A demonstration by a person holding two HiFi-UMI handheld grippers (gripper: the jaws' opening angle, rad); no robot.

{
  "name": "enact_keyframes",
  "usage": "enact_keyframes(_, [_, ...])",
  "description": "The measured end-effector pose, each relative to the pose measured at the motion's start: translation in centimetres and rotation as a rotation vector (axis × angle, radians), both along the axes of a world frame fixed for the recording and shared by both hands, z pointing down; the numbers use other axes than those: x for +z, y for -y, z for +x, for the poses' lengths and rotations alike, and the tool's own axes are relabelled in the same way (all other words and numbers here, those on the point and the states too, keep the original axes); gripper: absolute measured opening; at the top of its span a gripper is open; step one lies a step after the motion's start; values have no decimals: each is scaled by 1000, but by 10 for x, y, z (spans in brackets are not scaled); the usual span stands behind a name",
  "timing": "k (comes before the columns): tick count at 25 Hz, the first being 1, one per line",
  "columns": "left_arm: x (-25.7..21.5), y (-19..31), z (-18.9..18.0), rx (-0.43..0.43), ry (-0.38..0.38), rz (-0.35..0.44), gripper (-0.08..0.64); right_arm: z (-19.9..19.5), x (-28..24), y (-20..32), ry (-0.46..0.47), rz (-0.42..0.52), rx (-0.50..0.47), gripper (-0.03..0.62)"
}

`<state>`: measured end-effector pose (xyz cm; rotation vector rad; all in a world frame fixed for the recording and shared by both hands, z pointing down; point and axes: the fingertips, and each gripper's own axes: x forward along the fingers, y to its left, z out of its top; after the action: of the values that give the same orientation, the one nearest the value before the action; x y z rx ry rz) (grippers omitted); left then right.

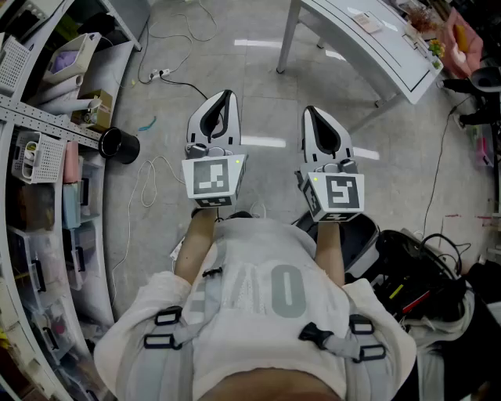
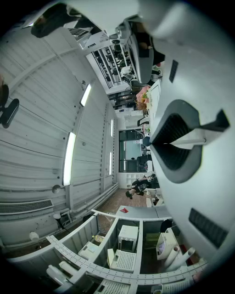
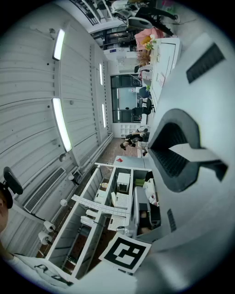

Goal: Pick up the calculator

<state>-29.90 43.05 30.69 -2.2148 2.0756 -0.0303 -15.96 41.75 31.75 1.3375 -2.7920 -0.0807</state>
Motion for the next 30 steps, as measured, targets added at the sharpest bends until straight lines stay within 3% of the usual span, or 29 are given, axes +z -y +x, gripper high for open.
enact_keyframes(3, [0, 5, 5, 9, 12, 22, 20, 9, -2, 4, 0, -5, 22, 8])
enact_keyframes(13, [1, 22, 18, 30, 13, -21, 21, 28, -4, 14, 15, -7, 59, 8])
enact_keyframes(17, [3, 37, 29, 70, 10, 5, 21, 38, -3, 26, 42, -34, 94, 8])
enact_keyframes(30, [-19, 144, 52, 161, 11, 102, 21, 75, -22, 106, 64, 85, 147, 8])
